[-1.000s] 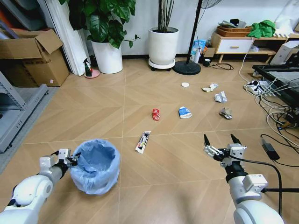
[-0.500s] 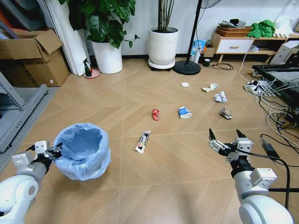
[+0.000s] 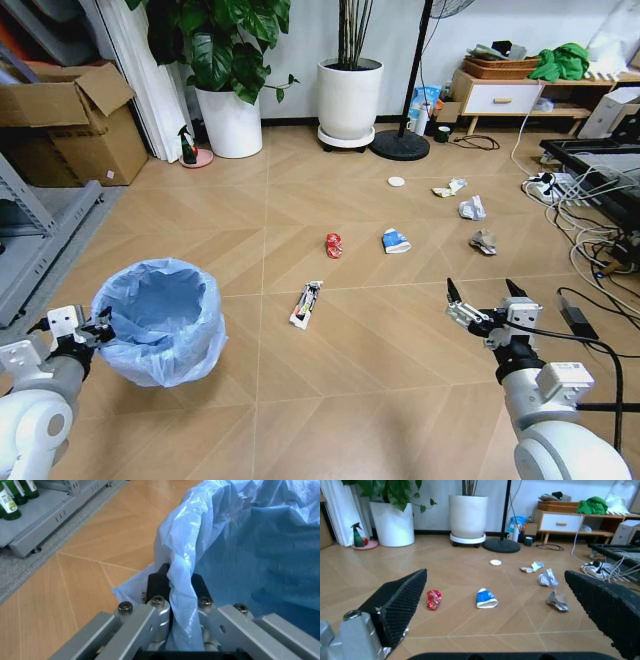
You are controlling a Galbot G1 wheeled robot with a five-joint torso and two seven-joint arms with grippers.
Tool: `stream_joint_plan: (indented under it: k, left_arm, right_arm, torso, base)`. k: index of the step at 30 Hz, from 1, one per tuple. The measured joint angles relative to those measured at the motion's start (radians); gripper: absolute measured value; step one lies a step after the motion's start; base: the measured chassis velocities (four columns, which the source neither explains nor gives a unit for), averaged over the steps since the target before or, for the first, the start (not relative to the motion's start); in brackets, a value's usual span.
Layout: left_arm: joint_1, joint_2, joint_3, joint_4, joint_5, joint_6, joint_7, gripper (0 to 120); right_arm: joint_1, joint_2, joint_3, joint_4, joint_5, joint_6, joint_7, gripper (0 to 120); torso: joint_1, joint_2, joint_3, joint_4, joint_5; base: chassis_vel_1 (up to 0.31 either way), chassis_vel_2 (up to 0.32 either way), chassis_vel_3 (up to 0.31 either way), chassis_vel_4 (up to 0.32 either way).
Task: Pick up the trash bin and place the garbage on the floor into it.
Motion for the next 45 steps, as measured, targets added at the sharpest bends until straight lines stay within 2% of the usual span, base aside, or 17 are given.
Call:
stream_joint_plan:
  k: [12, 45]
  left_arm:
    - [-0.004, 0.003, 0.014, 0.015, -0.002, -0.004, 0.005, 0]
    - [-0.004, -0.014, 0.067, -0.011, 0.011, -0.023, -0.024, 0]
  right_arm:
    - [0.001, 0.007, -0.003, -0.011, -0.006, 0.008, -0.012, 100]
    - [0.016, 0.019, -0.056, -0.049, -0.038, 0.021, -0.024, 100]
  torso:
    - [0.0, 0.0, 0.0, 0.0, 0.0]
    - [0.0, 0.0, 0.0, -0.0001, 0.0]
  base:
    - [-0.026, 0.018, 0.019, -0.016]
    - [-0.109, 0.107, 0.106, -0.108]
